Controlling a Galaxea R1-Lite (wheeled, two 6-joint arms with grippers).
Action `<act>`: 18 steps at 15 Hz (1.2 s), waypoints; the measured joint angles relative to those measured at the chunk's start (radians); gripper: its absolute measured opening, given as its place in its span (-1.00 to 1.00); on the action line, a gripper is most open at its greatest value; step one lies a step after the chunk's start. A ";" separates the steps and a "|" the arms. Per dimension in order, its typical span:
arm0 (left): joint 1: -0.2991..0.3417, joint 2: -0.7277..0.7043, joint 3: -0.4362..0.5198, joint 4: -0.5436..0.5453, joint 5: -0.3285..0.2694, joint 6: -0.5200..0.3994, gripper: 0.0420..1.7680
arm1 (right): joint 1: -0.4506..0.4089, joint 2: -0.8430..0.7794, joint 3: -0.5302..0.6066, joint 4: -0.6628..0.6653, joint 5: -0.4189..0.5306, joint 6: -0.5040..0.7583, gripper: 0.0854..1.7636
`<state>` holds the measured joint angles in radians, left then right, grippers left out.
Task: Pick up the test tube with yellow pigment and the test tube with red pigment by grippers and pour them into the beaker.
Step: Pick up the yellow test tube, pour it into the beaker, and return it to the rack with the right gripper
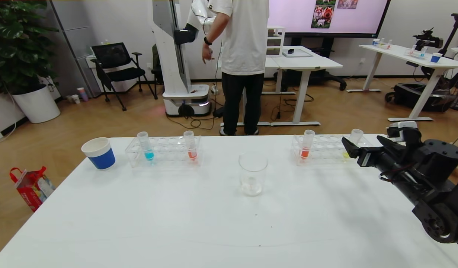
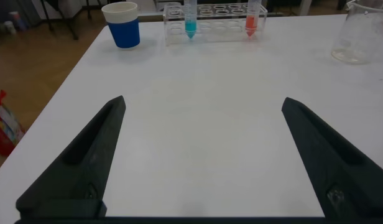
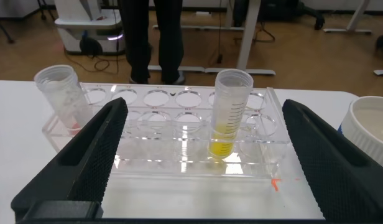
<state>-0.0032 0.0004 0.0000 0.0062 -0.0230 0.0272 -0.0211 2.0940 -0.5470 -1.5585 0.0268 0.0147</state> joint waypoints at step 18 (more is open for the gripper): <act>0.000 0.000 0.000 0.000 0.000 0.000 0.98 | -0.047 0.256 -0.308 -0.003 -0.008 0.000 0.97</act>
<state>-0.0032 0.0004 0.0000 0.0062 -0.0230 0.0274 -0.0677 2.3504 -0.8553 -1.5611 0.0191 0.0147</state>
